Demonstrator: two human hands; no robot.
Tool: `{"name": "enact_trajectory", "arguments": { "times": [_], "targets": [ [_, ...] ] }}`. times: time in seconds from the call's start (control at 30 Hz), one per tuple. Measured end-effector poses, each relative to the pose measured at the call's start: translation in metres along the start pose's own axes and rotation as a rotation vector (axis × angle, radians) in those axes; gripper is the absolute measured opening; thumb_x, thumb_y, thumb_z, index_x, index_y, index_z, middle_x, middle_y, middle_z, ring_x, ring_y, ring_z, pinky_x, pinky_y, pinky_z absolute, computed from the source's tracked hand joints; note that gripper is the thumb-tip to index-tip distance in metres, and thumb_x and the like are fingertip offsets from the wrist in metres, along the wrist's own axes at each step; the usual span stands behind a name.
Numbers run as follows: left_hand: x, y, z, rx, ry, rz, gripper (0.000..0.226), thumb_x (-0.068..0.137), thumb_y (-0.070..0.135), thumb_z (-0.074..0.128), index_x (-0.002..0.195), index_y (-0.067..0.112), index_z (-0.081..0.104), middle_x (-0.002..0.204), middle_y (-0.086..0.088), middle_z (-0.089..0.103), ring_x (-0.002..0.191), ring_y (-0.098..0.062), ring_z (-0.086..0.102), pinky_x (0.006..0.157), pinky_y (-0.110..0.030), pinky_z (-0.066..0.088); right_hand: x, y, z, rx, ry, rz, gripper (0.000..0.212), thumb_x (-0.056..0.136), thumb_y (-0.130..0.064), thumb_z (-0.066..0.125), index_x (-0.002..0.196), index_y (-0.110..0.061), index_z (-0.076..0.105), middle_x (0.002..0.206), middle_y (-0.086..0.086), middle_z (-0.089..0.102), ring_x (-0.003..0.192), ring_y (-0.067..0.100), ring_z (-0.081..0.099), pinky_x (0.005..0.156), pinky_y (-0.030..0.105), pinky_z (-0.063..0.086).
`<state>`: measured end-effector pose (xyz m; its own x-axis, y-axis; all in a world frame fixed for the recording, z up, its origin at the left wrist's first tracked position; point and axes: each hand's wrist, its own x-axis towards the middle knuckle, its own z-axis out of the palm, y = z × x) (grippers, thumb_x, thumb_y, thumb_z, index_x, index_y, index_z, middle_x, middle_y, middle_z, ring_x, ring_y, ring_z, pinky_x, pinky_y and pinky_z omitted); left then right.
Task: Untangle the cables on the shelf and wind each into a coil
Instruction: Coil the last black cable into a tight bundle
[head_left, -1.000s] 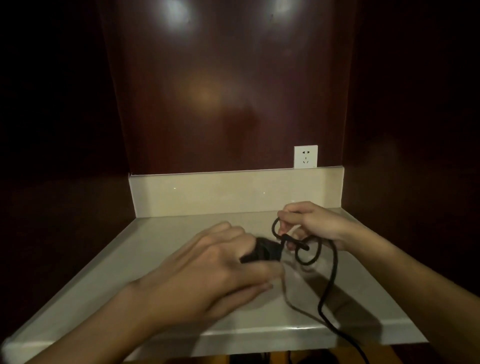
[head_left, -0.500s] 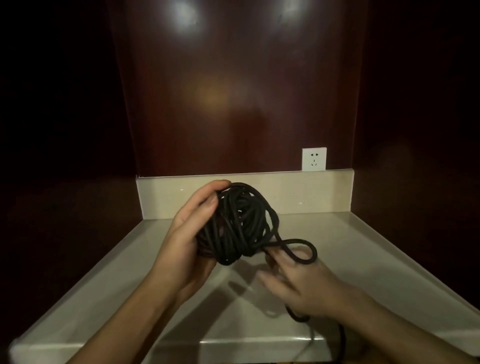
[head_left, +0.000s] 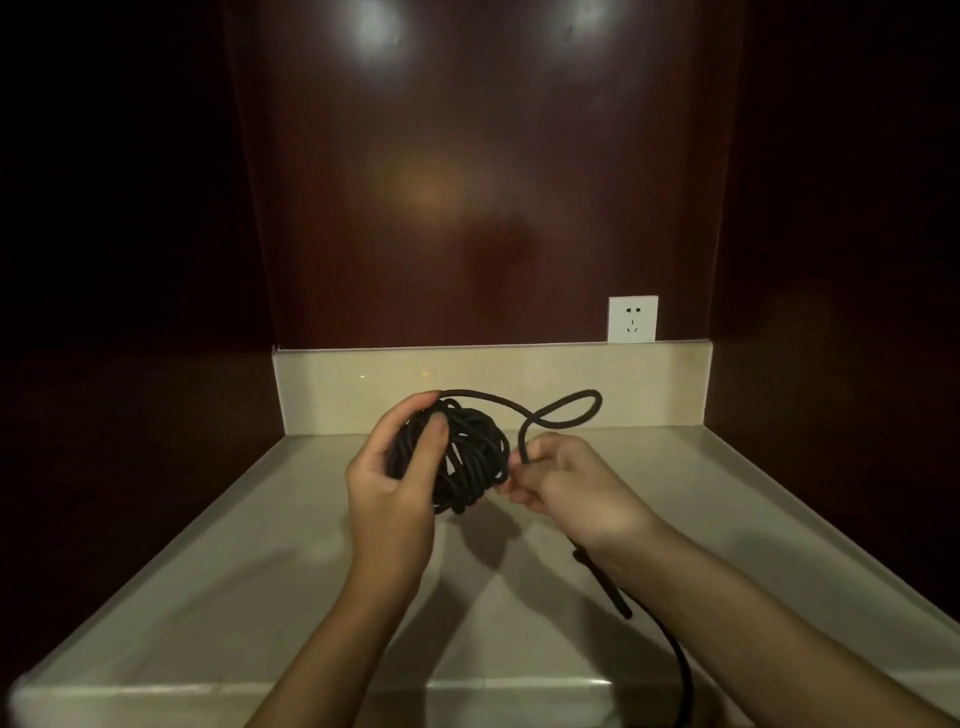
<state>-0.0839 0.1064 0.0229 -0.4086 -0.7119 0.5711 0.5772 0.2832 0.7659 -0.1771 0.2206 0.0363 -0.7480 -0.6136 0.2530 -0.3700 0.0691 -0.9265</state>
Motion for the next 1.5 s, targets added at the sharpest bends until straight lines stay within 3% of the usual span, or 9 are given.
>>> {"name": "enact_trajectory", "arguments": {
  "times": [0.1,0.2,0.37,0.6,0.8,1.03,1.2,1.3,1.5],
  "targets": [
    [0.0,-0.005,0.002,0.106,0.019,0.092,0.019,0.094,0.006,0.065,0.108,0.017,0.072,0.102,0.009,0.073,0.101,-0.002,0.067,0.084,-0.015,0.053,-0.007,0.006,0.008,-0.459,0.177,-0.309,0.025,0.101,-0.038,0.046,0.093,-0.018,0.059,0.075,-0.009,0.062,0.07,0.009,0.058,0.067,0.029,0.043],
    [0.005,-0.014,-0.003,0.077,0.058,0.025,0.016,0.094,0.006,0.065,0.1,0.02,0.072,0.093,0.01,0.074,0.094,-0.006,0.069,0.075,-0.014,0.053,-0.025,0.01,0.014,-0.279,0.036,-0.501,0.049,0.096,-0.065,0.037,0.081,-0.022,0.057,0.06,-0.007,0.055,0.058,0.006,0.054,0.059,0.026,0.043],
    [0.008,-0.016,-0.019,0.092,-0.042,-0.029,0.018,0.094,0.005,0.064,0.101,0.018,0.073,0.097,0.007,0.074,0.095,-0.011,0.068,0.074,-0.019,0.054,-0.043,-0.001,0.008,0.434,-0.177,-0.122,0.057,0.097,-0.055,0.033,0.066,-0.012,0.054,0.046,-0.003,0.03,0.041,0.01,0.025,0.044,0.024,0.022],
    [0.013,-0.006,-0.04,0.046,-0.429,-0.3,0.033,0.08,0.031,0.065,0.111,0.024,0.075,0.109,-0.003,0.074,0.107,-0.024,0.069,0.093,-0.04,0.055,-0.019,0.001,-0.041,0.576,-0.159,0.312,0.018,0.09,-0.023,0.06,0.091,-0.005,0.064,0.059,-0.003,0.042,0.048,0.006,0.036,0.053,0.021,0.03],
    [0.026,0.002,-0.059,-0.132,-0.42,-0.373,0.032,0.081,0.025,0.059,0.106,0.015,0.077,0.113,-0.014,0.073,0.104,-0.027,0.071,0.077,-0.027,0.058,-0.017,0.016,-0.064,0.192,0.138,-0.021,0.015,0.092,-0.022,0.066,0.106,-0.015,0.065,0.056,-0.001,0.033,0.047,0.01,0.025,0.049,0.026,0.021],
    [0.021,0.013,-0.056,-0.032,-0.527,-0.362,0.032,0.081,0.025,0.06,0.106,0.015,0.077,0.109,-0.015,0.074,0.102,-0.028,0.071,0.082,-0.03,0.056,-0.003,0.041,-0.057,-0.675,0.372,-0.625,0.022,0.094,-0.03,0.058,0.105,-0.021,0.075,0.095,-0.006,0.066,0.076,0.017,0.066,0.067,0.044,0.055],
    [0.02,0.024,-0.055,-0.14,-0.493,-0.346,0.033,0.079,0.022,0.059,0.104,0.014,0.078,0.107,-0.015,0.074,0.099,-0.026,0.072,0.077,-0.026,0.057,0.004,0.053,-0.051,-0.985,0.155,-0.84,0.061,0.08,0.009,0.065,0.131,-0.024,0.064,0.108,-0.002,0.069,0.073,0.024,0.066,0.052,0.042,0.056],
    [0.02,0.027,-0.056,-0.188,-0.471,-0.345,0.032,0.078,0.022,0.06,0.103,0.013,0.079,0.108,-0.014,0.074,0.1,-0.025,0.072,0.079,-0.026,0.057,-0.007,0.04,-0.039,-1.046,0.086,-0.928,0.034,0.085,-0.017,0.064,0.116,-0.03,0.069,0.119,-0.006,0.068,0.085,0.018,0.065,0.05,0.037,0.055],
    [0.02,0.026,-0.054,-0.452,-0.39,-0.457,0.033,0.085,0.025,0.053,0.097,0.014,0.081,0.107,-0.011,0.074,0.095,-0.021,0.073,0.076,-0.03,0.06,-0.009,0.013,-0.034,-0.427,-0.197,-0.352,0.018,0.092,-0.029,0.065,0.108,-0.035,0.071,0.099,-0.002,0.073,0.081,0.011,0.067,0.075,0.039,0.056]
  ]
}}
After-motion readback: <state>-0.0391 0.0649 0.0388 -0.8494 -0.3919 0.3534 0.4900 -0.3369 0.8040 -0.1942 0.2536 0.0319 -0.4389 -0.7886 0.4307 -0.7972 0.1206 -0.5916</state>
